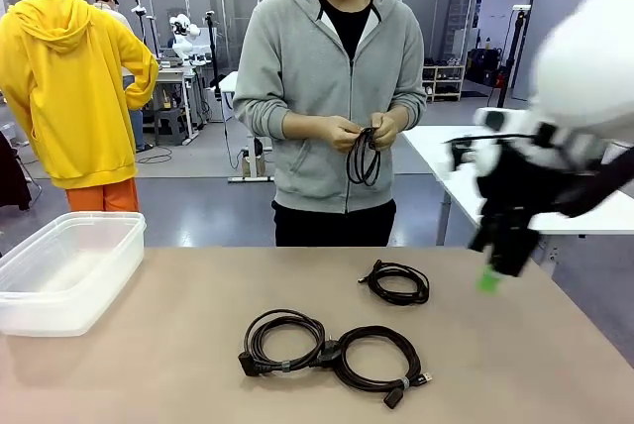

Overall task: Organize and store the cables.
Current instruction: Place the Power Cable into the Organizing box.

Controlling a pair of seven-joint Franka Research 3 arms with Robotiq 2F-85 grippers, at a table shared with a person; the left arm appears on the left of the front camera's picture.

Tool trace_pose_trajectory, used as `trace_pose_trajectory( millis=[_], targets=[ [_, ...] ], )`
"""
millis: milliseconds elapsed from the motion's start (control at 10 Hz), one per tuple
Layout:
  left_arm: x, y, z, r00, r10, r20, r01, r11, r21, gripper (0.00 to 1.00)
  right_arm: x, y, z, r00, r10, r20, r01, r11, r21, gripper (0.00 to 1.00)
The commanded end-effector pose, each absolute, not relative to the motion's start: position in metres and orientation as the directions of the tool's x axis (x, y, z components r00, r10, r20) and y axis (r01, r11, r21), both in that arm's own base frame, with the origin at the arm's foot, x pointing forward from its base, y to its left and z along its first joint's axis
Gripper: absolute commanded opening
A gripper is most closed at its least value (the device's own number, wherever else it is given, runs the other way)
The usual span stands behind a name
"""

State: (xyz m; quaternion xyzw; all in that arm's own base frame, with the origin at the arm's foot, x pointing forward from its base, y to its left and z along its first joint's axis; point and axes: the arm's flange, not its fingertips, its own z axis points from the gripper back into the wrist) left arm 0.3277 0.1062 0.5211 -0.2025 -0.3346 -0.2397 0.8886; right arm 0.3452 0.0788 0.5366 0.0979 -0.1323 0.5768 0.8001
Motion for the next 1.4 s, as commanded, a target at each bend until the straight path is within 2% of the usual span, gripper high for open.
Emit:
trace_pose_trajectory(
  millis=[0,300,500,600,700,1100,1300],
  targets=[
    [0.327,0.108,0.521,0.652,-0.3,0.697,0.578,0.791,-0.201,1.0,0.345,0.018,0.532,0.389,0.827,0.406,-0.907,0.422,0.01,1.0],
    [0.327,0.108,0.521,0.652,-0.3,0.697,0.578,0.791,-0.201,1.0,0.343,-0.084,0.511,0.584,0.65,0.487,-0.757,0.652,0.038,1.0],
    [0.327,0.108,0.521,0.652,-0.3,0.697,0.578,0.791,-0.201,1.0,0.342,-0.117,0.496,0.613,0.573,0.543,-0.718,0.691,0.082,1.0],
    [0.327,0.108,0.521,0.652,-0.3,0.697,0.578,0.791,-0.201,1.0,0.345,-0.121,0.49,0.627,0.544,0.558,-0.682,0.729,0.056,1.0],
    [0.327,0.108,0.521,0.652,-0.3,0.697,0.578,0.791,-0.201,1.0,0.335,-0.122,0.507,0.631,0.592,0.502,-0.717,0.691,0.087,1.0],
    [0.328,0.106,0.521,0.661,-0.291,0.692,0.561,0.803,-0.199,1.0,0.335,-0.122,0.507,0.631,0.592,0.502,-0.717,0.691,0.087,1.0],
    [0.353,0.024,0.547,0.625,-0.444,0.642,0.65,0.751,-0.114,1.0,0.335,-0.122,0.507,0.631,0.592,0.502,-0.717,0.691,0.087,1.0]
  ],
)
